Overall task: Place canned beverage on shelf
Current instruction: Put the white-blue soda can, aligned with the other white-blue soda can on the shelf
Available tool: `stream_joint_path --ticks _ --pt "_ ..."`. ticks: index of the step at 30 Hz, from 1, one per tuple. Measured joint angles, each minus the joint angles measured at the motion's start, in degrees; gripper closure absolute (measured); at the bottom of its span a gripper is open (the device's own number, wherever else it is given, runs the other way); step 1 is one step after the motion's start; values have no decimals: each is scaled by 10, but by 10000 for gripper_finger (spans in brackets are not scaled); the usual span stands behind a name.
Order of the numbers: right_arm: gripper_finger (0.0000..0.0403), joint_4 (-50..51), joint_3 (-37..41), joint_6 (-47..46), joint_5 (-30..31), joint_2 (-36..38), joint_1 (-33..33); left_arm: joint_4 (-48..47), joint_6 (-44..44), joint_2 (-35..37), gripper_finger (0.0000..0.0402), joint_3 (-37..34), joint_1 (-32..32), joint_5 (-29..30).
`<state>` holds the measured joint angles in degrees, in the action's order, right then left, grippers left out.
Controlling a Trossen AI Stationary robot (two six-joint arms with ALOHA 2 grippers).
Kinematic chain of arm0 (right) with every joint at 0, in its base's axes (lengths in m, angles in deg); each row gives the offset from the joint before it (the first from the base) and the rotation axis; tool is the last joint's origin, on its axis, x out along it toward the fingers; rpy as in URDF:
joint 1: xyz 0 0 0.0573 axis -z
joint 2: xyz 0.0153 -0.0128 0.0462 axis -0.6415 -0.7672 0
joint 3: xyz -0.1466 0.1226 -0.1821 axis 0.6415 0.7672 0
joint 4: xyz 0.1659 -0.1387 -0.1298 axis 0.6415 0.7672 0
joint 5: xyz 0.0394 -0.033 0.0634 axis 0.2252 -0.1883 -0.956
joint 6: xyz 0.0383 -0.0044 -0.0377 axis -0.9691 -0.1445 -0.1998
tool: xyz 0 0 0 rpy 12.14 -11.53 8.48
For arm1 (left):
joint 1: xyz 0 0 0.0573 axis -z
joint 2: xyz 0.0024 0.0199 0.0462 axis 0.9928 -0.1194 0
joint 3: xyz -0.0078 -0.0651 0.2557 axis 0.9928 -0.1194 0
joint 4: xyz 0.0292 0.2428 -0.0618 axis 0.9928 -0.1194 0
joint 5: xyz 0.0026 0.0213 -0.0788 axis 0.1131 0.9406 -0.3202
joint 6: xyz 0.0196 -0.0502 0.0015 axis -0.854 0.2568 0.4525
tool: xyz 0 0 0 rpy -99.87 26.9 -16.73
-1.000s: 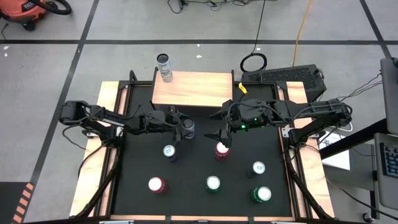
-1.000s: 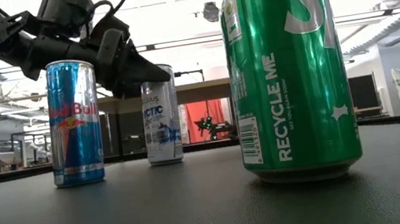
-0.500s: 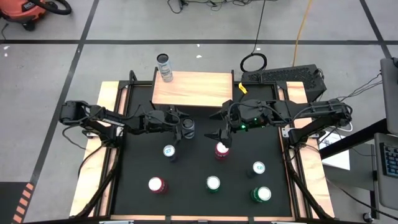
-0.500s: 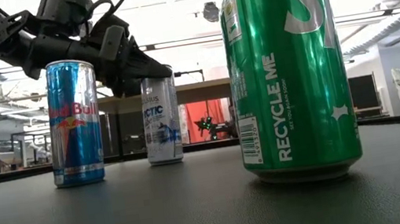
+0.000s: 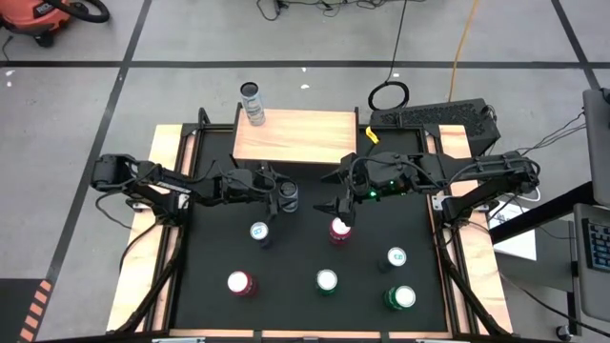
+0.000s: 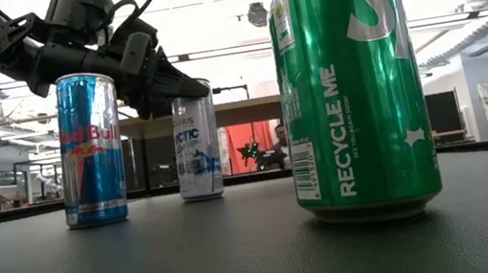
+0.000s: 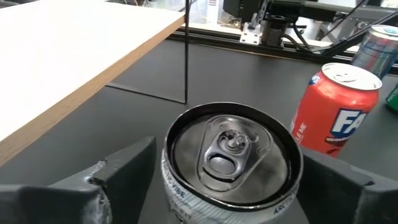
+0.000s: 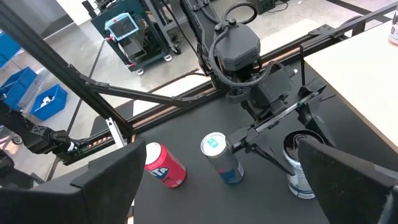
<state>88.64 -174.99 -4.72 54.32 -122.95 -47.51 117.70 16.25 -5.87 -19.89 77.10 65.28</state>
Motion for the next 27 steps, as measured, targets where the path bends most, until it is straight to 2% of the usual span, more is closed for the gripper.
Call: stream_joint_path --ticks 19,27 --pt "3 0 0 -13 0 0 0 0 -12 0 132 0 0 -2" --pt "3 0 0 -13 0 0 0 0 -11 0 137 0 0 -1"
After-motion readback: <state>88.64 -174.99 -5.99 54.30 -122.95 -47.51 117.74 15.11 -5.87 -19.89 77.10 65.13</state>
